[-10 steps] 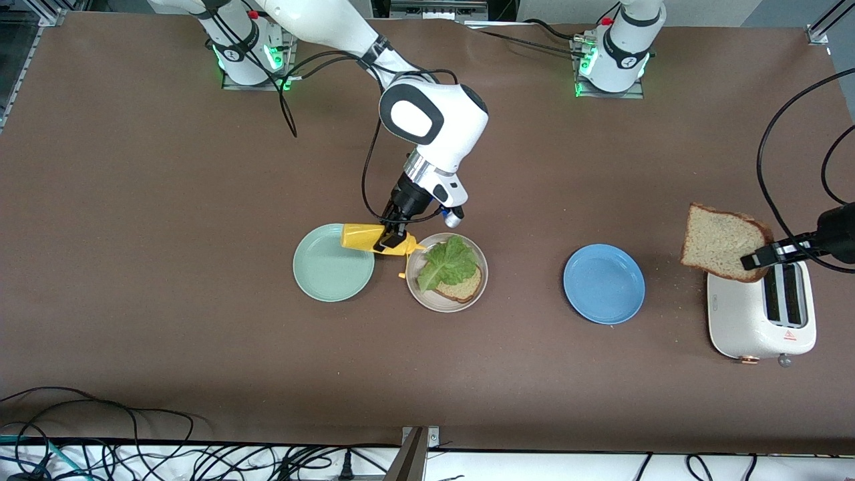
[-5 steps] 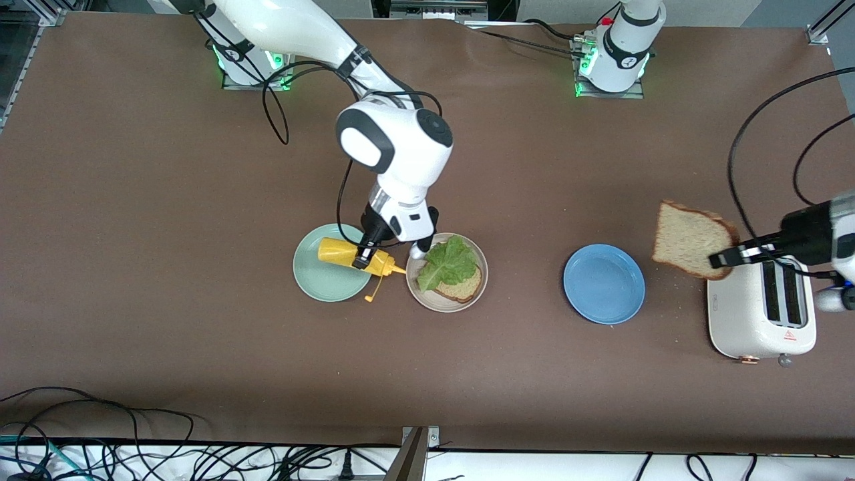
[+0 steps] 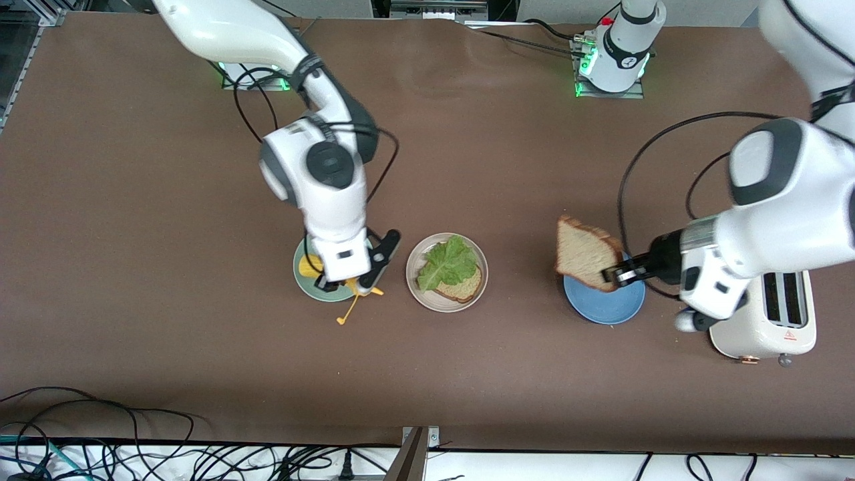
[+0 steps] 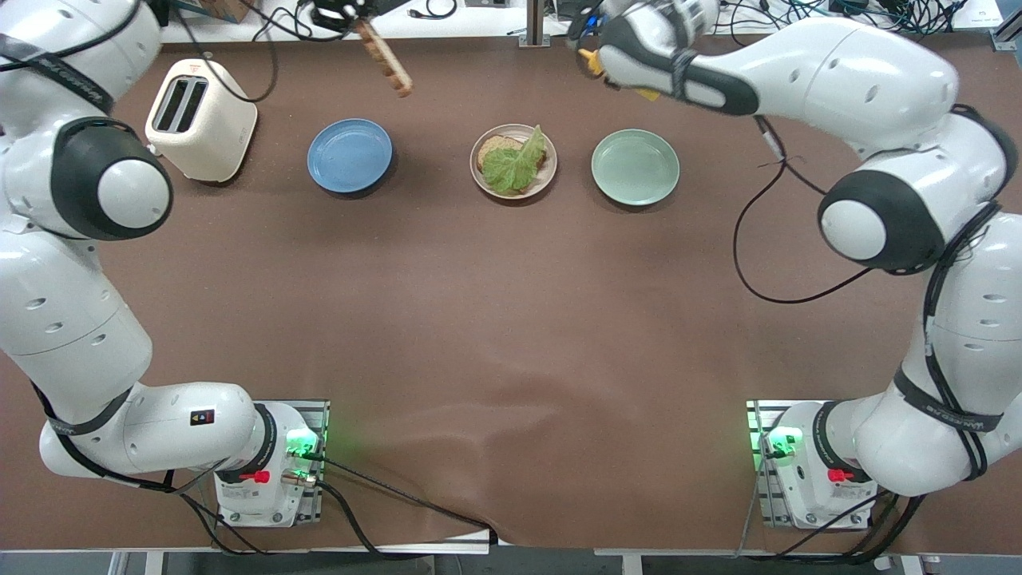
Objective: Make sandwich on beige plate with both arms
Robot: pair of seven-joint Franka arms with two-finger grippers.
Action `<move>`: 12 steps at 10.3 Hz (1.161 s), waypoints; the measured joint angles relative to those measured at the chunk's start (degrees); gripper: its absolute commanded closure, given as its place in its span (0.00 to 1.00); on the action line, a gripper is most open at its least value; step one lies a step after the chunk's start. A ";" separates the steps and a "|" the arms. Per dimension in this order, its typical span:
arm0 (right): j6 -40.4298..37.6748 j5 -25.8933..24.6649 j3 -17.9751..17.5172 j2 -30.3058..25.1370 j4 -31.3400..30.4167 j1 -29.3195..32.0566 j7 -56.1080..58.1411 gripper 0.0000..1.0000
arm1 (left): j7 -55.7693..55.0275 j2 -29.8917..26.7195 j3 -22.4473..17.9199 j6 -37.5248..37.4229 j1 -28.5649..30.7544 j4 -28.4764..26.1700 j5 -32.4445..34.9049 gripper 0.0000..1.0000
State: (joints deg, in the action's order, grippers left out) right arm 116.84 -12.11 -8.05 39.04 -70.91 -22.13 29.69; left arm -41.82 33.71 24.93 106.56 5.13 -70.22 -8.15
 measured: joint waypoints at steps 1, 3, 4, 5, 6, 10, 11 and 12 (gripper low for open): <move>0.38 6.54 0.03 -0.28 0.06 3.24 5.26 1.00 | -3.96 0.63 0.03 5.16 -2.48 -1.91 -0.01 1.00; 0.46 18.72 0.07 -0.57 0.07 8.85 15.18 1.00 | -9.15 2.16 0.04 14.81 -6.63 -5.60 -0.19 1.00; 0.44 24.77 0.07 -0.57 0.02 11.45 20.61 1.00 | -10.39 2.93 0.02 20.44 -7.88 -7.92 -0.95 1.00; 0.31 29.99 0.06 -0.54 -0.06 13.85 26.39 1.00 | -10.63 3.44 -0.01 27.40 -8.50 -11.04 -2.43 1.00; 0.09 33.35 0.03 -0.54 -0.21 15.57 30.61 1.00 | -10.63 3.68 0.01 34.04 -8.94 -14.24 -3.10 1.00; -6.43 49.93 0.08 0.04 -2.75 21.63 44.95 1.00 | -10.74 3.69 0.20 46.35 -11.55 -23.00 -3.18 1.00; -8.30 53.48 0.08 0.38 -3.87 23.99 50.49 1.00 | -10.80 3.69 0.23 46.59 -12.16 -23.64 -3.18 1.00; -10.34 56.61 0.09 0.76 -5.43 26.44 56.68 1.00 | -11.01 3.68 0.26 46.62 -12.69 -23.87 -3.18 1.00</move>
State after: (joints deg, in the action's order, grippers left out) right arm 106.50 44.50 -7.96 39.81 -76.34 4.30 86.37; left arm -52.83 37.39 25.19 153.18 -7.55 -94.10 -11.33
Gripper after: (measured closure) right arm 0.894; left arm 0.907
